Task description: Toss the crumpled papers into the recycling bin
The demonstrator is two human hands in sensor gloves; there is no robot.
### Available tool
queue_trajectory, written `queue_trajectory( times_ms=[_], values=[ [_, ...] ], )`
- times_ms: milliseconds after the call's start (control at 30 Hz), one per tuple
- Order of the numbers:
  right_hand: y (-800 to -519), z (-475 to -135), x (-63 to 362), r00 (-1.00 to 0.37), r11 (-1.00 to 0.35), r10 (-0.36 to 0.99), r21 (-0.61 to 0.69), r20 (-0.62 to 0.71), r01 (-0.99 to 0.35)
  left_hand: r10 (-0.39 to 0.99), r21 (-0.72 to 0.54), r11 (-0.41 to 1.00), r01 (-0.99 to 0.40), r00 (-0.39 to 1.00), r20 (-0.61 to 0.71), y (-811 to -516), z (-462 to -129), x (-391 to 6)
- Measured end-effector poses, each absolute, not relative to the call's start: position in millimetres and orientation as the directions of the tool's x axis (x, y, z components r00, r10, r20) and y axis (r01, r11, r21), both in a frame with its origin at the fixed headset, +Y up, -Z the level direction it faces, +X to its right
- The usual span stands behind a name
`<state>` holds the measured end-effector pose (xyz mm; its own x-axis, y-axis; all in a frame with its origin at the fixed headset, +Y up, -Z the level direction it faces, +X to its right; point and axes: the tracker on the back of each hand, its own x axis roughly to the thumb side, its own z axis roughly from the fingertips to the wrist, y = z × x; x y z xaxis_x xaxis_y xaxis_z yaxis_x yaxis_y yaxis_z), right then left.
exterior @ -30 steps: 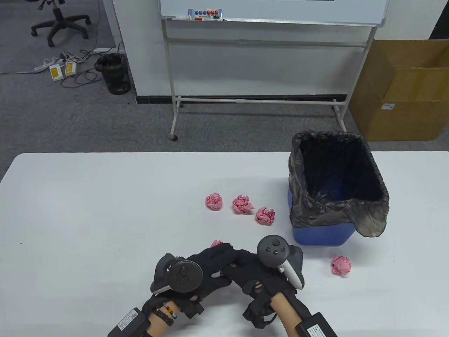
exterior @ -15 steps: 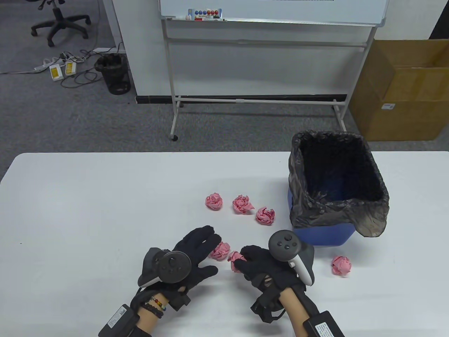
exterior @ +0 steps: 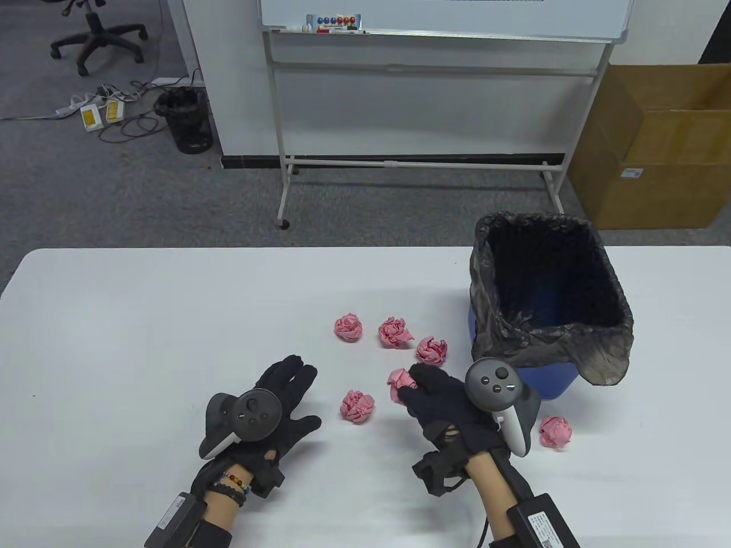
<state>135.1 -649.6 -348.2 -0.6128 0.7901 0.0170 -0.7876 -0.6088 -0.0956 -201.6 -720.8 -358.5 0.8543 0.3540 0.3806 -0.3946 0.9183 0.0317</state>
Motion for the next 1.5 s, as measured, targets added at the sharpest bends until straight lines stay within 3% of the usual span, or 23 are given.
queue_trajectory(
  times_ms=[233,333,433,533,633,1133,1267,1500],
  values=[
    [-555,-353,168,-0.63,-0.536,0.774,-0.464,0.064,-0.705,0.351,0.002,0.927,-0.374,0.873,0.339,-729,-363,-207],
    [-523,-357,187,-0.732,-0.573,0.681,-0.644,-0.029,-0.507,0.353,-0.007,0.928,-0.372,0.876,0.328,-728,-364,-209],
    [-509,-365,205,-0.777,-0.629,0.596,-0.718,-0.199,-0.298,0.354,-0.01,0.929,-0.37,0.878,0.323,-727,-364,-209],
    [-512,-377,218,-0.764,-0.729,0.54,-0.649,-0.352,-0.216,0.341,-0.024,0.935,-0.353,0.882,0.325,-727,-364,-209],
    [-518,-381,221,-0.765,-0.766,0.519,-0.604,-0.381,-0.219,0.329,-0.034,0.941,-0.337,0.885,0.33,-727,-364,-207],
    [-516,-359,130,-0.944,-0.853,0.326,-0.446,-0.053,-0.27,0.337,-0.084,0.941,-0.327,0.887,0.317,-727,-363,-207],
    [-533,-360,103,-0.947,-0.885,0.308,-0.337,0.093,-0.321,0.331,-0.084,0.943,-0.321,0.891,0.312,-726,-363,-209],
    [-582,-367,59,-0.929,-0.936,0.3,-0.12,0.216,-0.33,0.313,-0.086,0.95,-0.301,0.895,0.318,-726,-362,-209]
  ],
)
